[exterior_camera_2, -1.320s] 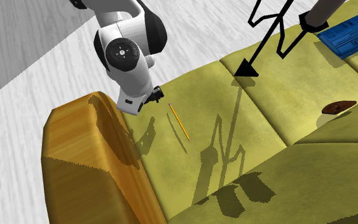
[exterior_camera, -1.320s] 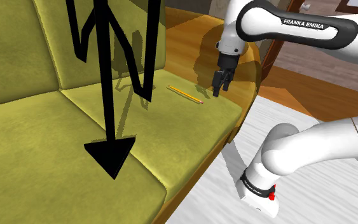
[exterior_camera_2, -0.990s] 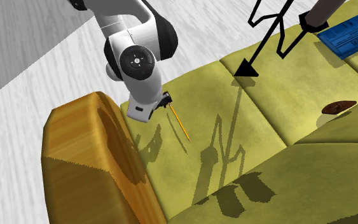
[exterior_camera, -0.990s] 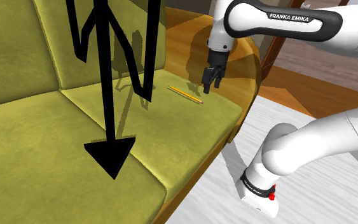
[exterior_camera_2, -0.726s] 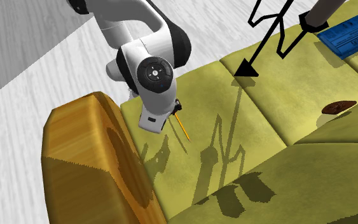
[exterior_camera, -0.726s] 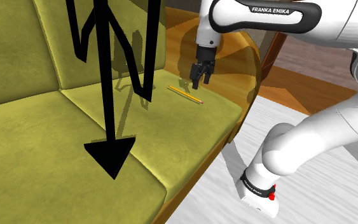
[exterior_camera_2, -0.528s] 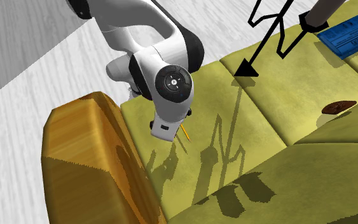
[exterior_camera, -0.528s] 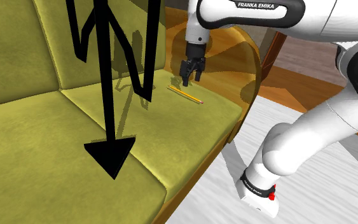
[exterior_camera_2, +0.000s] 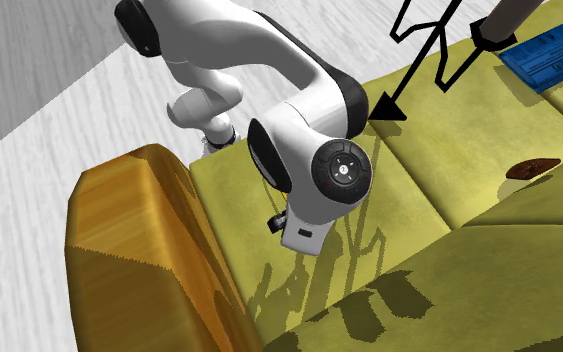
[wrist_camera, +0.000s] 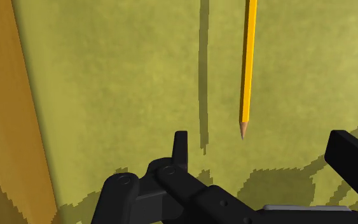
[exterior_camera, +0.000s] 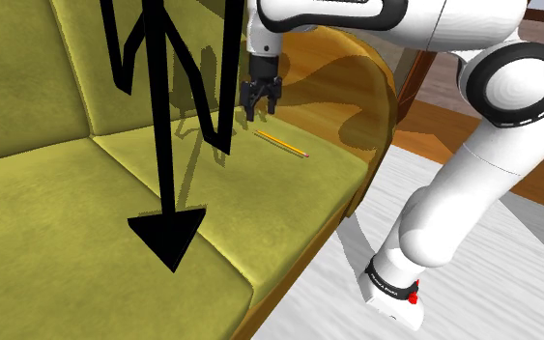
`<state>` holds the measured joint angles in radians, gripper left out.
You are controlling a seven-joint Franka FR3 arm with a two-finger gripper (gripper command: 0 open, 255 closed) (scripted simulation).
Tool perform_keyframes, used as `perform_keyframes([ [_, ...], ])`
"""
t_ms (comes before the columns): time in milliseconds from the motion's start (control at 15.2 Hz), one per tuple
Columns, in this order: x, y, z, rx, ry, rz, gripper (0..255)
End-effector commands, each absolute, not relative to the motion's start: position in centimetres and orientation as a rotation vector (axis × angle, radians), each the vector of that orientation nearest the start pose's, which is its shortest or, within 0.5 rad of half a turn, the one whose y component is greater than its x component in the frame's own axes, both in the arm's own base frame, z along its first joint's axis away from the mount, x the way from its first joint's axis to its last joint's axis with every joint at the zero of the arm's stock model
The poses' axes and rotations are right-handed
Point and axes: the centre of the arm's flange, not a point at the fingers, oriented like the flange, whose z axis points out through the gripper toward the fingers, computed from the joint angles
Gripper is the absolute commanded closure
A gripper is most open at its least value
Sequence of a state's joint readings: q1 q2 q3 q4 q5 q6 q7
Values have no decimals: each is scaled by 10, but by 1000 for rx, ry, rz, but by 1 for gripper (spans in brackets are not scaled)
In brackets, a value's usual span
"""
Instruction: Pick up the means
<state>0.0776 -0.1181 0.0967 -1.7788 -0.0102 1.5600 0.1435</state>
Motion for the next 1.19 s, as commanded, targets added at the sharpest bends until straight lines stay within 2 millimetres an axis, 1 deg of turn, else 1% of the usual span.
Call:
perform_keyframes([
  [0,506,92,581,-3175,-47,153,0],
  [264,506,92,560,-3175,-47,153,0],
  [330,506,92,552,-3175,-47,153,0],
  [462,506,92,552,-3175,-47,153,0],
  [528,506,91,551,-3175,-47,153,255],
  [1122,506,92,552,-3175,-47,153,255],
])
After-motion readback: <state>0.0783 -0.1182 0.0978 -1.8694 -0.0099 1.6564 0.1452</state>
